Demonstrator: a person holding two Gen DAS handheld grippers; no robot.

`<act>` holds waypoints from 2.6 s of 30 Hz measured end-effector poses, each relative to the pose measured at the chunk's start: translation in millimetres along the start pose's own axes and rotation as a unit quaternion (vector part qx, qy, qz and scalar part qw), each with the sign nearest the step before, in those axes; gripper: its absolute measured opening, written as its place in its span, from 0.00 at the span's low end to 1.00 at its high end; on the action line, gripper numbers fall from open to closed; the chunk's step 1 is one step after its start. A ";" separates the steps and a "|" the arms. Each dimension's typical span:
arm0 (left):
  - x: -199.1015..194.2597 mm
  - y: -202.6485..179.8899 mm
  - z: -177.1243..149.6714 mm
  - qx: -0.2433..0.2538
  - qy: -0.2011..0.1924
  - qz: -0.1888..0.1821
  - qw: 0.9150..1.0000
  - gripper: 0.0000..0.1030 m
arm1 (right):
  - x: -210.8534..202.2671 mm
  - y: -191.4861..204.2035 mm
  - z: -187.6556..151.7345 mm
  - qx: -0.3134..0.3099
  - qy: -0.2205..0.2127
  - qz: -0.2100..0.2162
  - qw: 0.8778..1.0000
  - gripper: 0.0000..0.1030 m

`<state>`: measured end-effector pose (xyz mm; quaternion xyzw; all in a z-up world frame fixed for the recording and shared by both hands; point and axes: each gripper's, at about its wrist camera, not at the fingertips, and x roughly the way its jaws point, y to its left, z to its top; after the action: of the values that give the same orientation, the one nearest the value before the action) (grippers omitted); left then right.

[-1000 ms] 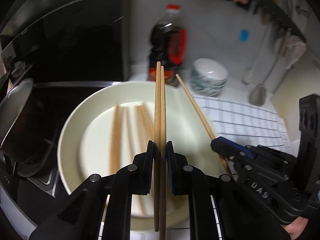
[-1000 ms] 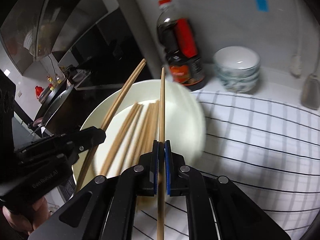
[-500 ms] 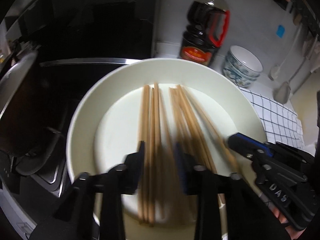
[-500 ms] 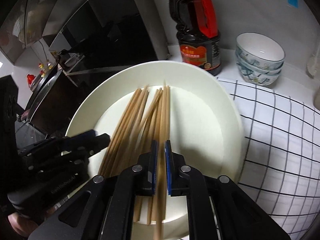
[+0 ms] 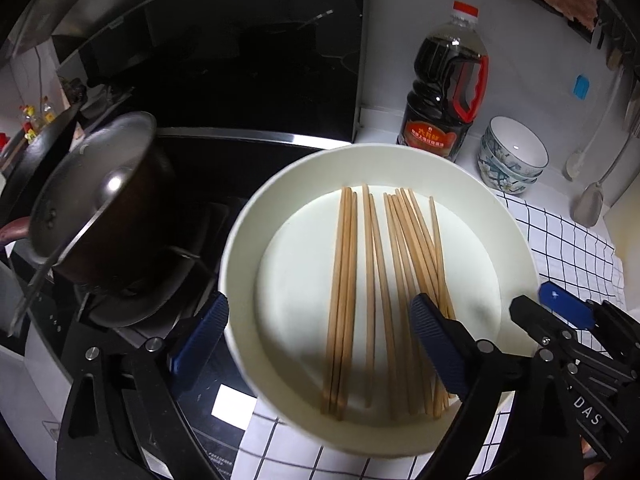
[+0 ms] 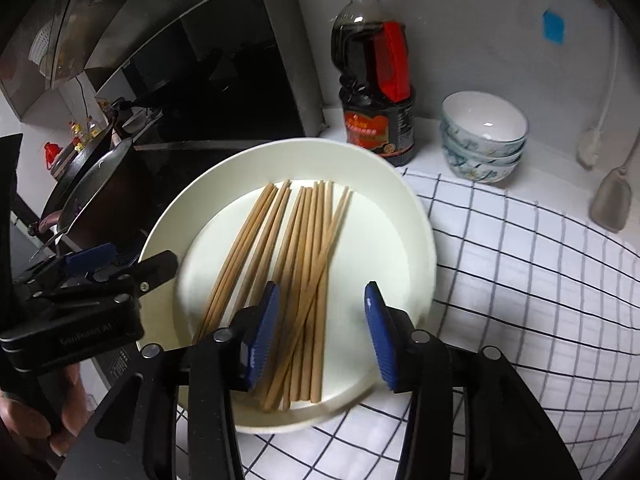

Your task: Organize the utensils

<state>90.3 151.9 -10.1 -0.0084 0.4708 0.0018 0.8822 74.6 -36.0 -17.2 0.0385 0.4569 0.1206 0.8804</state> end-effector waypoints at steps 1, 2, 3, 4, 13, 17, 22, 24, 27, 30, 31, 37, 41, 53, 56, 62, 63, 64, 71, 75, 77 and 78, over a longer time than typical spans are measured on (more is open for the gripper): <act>-5.2 0.7 -1.3 0.002 -0.004 0.002 1.000 0.90 | -2.8 0.2 -1.2 0.002 0.000 0.002 1.000 0.43; -7.7 0.4 -1.8 0.004 -0.005 0.004 1.000 0.91 | -5.2 0.4 -2.3 0.004 -0.001 0.001 1.000 0.44; -11.0 0.5 -3.0 0.006 -0.006 0.006 1.000 0.91 | -8.5 0.4 -3.3 0.008 -0.002 -0.001 1.000 0.45; -13.0 -0.1 -3.5 0.008 -0.005 0.008 1.000 0.91 | -10.7 0.5 -4.1 0.010 -0.003 -0.001 1.000 0.47; -29.9 -5.4 -12.8 0.010 -0.001 0.017 1.000 0.94 | -30.8 9.9 -11.7 0.006 -0.003 -0.001 1.000 0.54; -35.7 -7.1 -16.7 0.011 -0.001 0.018 1.000 0.94 | -36.6 10.2 -13.8 0.011 -0.001 -0.003 1.000 0.57; -40.0 -7.0 -20.7 0.006 0.004 0.020 1.000 0.94 | -42.8 9.0 -16.2 0.014 0.000 -0.005 1.000 0.58; -41.4 -7.0 -22.6 0.004 0.005 0.021 1.000 0.94 | -45.4 9.7 -17.1 0.014 0.000 -0.005 1.000 0.59; -41.7 -7.1 -25.2 0.005 0.008 0.023 1.000 0.94 | -47.7 11.0 -18.9 0.012 -0.001 -0.004 1.000 0.61; -41.6 -7.8 -26.8 0.005 0.011 0.027 1.000 0.94 | -48.5 10.7 -20.1 0.010 -0.001 -0.004 1.000 0.61; -41.9 -8.0 -27.2 0.005 0.011 0.027 1.000 0.94 | -49.0 10.1 -20.3 0.011 -0.001 -0.004 1.000 0.61; -44.6 -7.8 -27.2 0.005 0.008 0.030 0.999 0.94 | -50.7 8.2 -21.9 0.018 0.001 -0.007 1.000 0.61; -44.6 -7.8 -26.9 0.003 0.010 0.028 1.000 0.94 | -51.2 6.6 -22.0 0.021 0.001 -0.006 1.000 0.63; -44.2 -11.9 -25.1 0.013 0.008 0.050 0.999 0.94 | -49.9 4.4 -21.0 0.022 0.003 -0.007 1.000 0.64; -44.1 -11.3 -25.1 0.009 0.009 0.051 0.999 0.94 | -49.4 4.1 -21.0 0.023 0.004 -0.007 1.000 0.64; -42.8 -8.6 -24.4 0.002 0.012 0.045 0.999 0.94 | -49.3 3.9 -20.8 0.023 0.004 -0.007 1.000 0.64; -42.7 -8.1 -24.4 0.001 0.013 0.044 0.999 0.94 | -49.1 3.8 -20.9 0.023 0.004 -0.007 1.000 0.64; -42.4 -8.0 -24.3 0.001 0.013 0.044 0.999 0.94 | -49.0 3.9 -20.9 0.023 0.004 -0.007 1.000 0.64; -41.5 -9.6 -24.3 0.004 0.013 0.047 0.999 0.94 | -49.3 4.4 -21.0 0.023 0.004 -0.008 1.000 0.64; -41.6 -10.5 -25.0 0.005 0.012 0.050 0.999 0.94 | -48.8 4.3 -21.0 0.023 0.004 -0.008 1.000 0.64; -41.8 -10.8 -25.3 0.007 0.012 0.050 0.999 0.94 | -48.7 3.9 -21.0 0.024 0.005 -0.007 1.000 0.64; -42.0 -11.2 -25.4 0.007 0.012 0.051 0.999 0.94 | -48.8 4.6 -21.1 0.024 0.005 -0.007 1.000 0.64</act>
<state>46.0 140.5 10.8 0.0222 0.4811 0.0435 0.8753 29.6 -44.5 10.2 0.0557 0.4643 0.1036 0.8778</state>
